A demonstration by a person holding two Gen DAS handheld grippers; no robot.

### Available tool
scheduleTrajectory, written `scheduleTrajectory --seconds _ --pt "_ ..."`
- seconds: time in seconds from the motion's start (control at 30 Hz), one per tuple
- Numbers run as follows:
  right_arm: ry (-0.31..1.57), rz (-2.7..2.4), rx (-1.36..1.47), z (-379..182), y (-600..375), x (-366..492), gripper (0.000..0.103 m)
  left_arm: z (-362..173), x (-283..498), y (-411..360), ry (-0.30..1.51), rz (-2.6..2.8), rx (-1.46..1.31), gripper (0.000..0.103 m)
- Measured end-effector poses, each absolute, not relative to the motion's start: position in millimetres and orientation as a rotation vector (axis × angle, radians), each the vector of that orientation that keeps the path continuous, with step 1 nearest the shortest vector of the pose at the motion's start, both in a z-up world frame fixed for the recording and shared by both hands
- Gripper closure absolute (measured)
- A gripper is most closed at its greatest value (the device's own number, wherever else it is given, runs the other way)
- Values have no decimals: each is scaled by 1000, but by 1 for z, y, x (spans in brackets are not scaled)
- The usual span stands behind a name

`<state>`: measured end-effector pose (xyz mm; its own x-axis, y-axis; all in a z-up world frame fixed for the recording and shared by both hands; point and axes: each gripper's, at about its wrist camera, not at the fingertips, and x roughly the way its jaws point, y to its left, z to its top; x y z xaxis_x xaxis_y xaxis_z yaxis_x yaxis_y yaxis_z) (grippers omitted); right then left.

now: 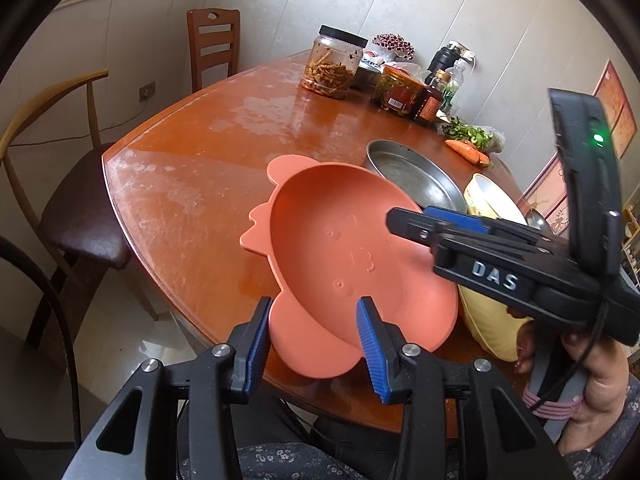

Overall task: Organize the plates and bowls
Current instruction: 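Lift the orange plate with the left tool, shift it, set it down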

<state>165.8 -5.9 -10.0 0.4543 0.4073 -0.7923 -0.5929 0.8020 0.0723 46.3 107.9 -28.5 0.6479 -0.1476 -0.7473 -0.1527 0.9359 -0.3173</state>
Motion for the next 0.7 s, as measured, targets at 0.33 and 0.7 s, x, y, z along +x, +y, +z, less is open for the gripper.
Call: scheduleTrajectory --seconds 0.33,0.7 --pt "938 667 -186 -13 -4 167 58 -30 50 111 864 -4 -378 61" --pt "878 718 -106 12 5 158 58 -10 62 140 816 43 -358 61"
